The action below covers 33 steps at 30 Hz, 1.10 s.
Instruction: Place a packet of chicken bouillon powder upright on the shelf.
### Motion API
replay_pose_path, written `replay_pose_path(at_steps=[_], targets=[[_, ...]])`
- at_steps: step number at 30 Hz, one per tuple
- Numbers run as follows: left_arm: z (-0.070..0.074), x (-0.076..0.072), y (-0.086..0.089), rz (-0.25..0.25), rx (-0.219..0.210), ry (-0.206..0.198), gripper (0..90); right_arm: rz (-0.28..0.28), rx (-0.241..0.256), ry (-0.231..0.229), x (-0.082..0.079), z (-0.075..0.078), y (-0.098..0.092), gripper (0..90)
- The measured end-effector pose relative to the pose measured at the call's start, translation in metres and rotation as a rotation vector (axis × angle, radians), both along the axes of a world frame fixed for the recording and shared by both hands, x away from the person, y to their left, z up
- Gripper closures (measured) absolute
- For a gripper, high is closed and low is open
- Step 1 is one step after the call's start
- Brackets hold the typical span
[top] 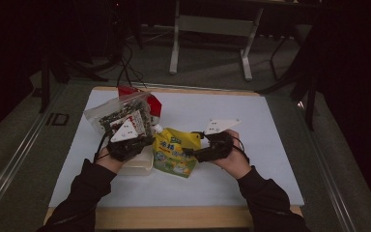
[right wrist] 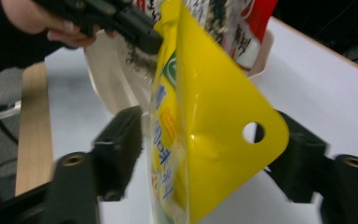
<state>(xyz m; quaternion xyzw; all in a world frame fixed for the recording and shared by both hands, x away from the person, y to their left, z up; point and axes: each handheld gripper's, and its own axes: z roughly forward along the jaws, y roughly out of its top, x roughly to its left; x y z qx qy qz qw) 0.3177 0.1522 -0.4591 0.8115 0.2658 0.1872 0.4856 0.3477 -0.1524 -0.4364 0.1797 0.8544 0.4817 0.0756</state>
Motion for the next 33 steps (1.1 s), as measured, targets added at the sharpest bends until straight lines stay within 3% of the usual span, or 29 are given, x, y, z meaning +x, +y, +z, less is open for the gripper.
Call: replay_pose_path(at_steps=[3,6,12,14,21,23,27,33], targets=[[0.0,0.0,0.0,0.0,-0.002,0.0,90.0,-0.011,-0.001,0.001,0.001,0.0,0.0,30.9],[0.001,-0.001,0.0,-0.002,0.002,-0.003,90.0,0.001,-0.003,0.019,0.003,-0.003,0.001,39.6],[0.002,-0.001,-0.001,-0.007,0.006,-0.005,90.0,0.072,-0.028,0.05,0.001,-0.007,0.005,85.0],[0.003,-0.001,-0.001,-0.009,0.007,-0.004,90.0,0.082,-0.039,0.044,-0.001,-0.006,0.006,89.3],[0.011,-0.004,0.001,-0.031,-0.023,-0.004,87.9,0.1,-0.034,0.033,-0.006,0.007,0.004,90.0],[0.022,-0.007,0.001,-0.044,-0.02,-0.001,78.2,0.107,-0.024,0.017,-0.007,0.015,0.001,90.0],[0.031,-0.014,0.0,-0.002,-0.01,-0.005,55.2,0.102,-0.017,-0.01,-0.007,0.026,-0.005,90.0],[0.035,-0.027,-0.004,-0.034,0.005,0.019,33.3,0.09,-0.013,-0.043,-0.005,0.039,-0.012,90.0]])
